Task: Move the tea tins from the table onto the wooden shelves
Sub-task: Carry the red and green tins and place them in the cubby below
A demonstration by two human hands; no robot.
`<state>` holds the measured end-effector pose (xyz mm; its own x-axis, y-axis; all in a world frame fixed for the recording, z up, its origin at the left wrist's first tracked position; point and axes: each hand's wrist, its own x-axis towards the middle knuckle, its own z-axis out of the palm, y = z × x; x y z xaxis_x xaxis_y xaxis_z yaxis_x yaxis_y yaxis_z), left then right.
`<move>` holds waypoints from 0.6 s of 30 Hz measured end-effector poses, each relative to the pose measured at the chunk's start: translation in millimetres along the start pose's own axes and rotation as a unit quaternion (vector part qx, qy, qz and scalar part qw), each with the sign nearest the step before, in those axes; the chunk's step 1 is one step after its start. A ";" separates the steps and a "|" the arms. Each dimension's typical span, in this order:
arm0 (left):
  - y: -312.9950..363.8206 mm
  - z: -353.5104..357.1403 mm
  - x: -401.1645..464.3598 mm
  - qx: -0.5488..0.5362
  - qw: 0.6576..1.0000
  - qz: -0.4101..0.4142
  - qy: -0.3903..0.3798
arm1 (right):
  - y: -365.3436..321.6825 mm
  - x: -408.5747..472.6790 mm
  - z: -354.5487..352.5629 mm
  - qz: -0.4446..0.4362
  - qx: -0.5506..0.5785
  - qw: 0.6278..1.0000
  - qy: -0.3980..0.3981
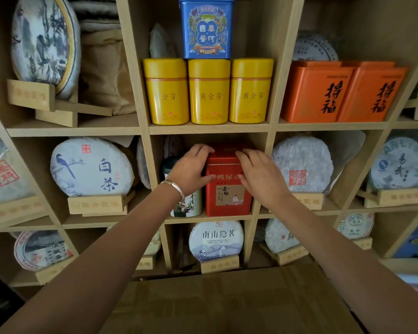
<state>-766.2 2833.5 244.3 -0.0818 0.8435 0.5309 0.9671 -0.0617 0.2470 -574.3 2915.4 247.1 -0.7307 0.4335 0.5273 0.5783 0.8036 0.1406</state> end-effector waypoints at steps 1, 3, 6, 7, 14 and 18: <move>0.6 -1.6 -0.3 -0.001 1.000 0.000 -0.003 | 0.2 -0.6 -0.3 -0.002 -0.001 1.000 -0.001; 0.1 -5.9 -3.2 0.005 1.000 -0.001 -0.002 | -0.5 -3.4 -0.7 -0.004 0.007 1.000 0.004; -5.6 -15.8 -14.1 0.049 0.999 0.002 0.020 | -7.5 -7.5 -0.9 -0.023 0.026 0.999 0.037; -9.6 -19.1 -18.8 0.082 0.996 0.007 0.021 | -12.5 -7.1 -0.7 -0.038 0.028 0.998 0.044; -21.4 -27.3 -39.6 0.331 0.941 -0.021 -0.067 | -65.2 26.3 2.2 -0.143 -0.017 0.988 0.048; -18.9 -23.6 -36.5 0.348 0.934 -0.046 -0.063 | -82.1 45.5 7.0 -0.163 -0.065 0.984 -0.014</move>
<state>-787.2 2791.2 239.4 -0.1851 0.8869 0.4233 0.8836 0.3388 -0.3234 -657.5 2872.0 253.7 -0.8943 0.1739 0.4124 0.3513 0.8435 0.4063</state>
